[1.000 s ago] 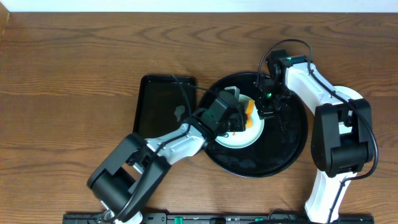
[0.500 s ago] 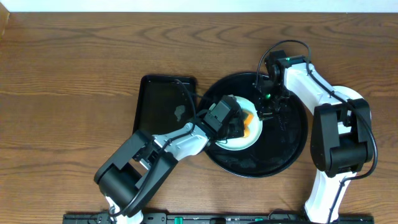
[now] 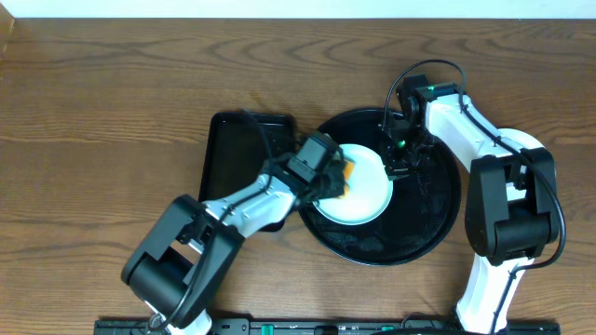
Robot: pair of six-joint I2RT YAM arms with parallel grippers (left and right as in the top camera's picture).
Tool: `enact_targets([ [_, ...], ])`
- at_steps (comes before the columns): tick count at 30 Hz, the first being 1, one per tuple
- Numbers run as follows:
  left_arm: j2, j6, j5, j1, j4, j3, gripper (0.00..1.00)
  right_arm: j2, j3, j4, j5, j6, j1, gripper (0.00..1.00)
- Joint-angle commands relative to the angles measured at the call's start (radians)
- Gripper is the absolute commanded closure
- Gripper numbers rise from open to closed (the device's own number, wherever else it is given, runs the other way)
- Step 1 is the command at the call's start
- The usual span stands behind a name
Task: Clean dirty plates on tray and stack at the side
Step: 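Scrub the remaining plate with the sponge in the left gripper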
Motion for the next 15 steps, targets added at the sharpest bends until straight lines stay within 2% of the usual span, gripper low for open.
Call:
enact_targets([
  [1, -0.033, 0.076, -0.027, 0.052, -0.002, 0.016, 0.93, -0.026, 0.000, -0.004, -0.002, 0.014, 0.004, 0.99],
  [5, -0.135, 0.113, -0.023, 0.095, -0.048, 0.018, 0.93, -0.026, 0.000, -0.003, -0.002, 0.014, 0.004, 0.99],
  [11, -0.325, 0.151, -0.028, 0.158, -0.280, 0.018, 0.92, -0.030, 0.002, 0.014, -0.002, 0.024, -0.003, 0.99],
  [15, -0.391, 0.163, -0.083, 0.220, -0.389, 0.018, 0.92, -0.072, 0.002, 0.065, -0.002, 0.048, -0.019, 0.99],
])
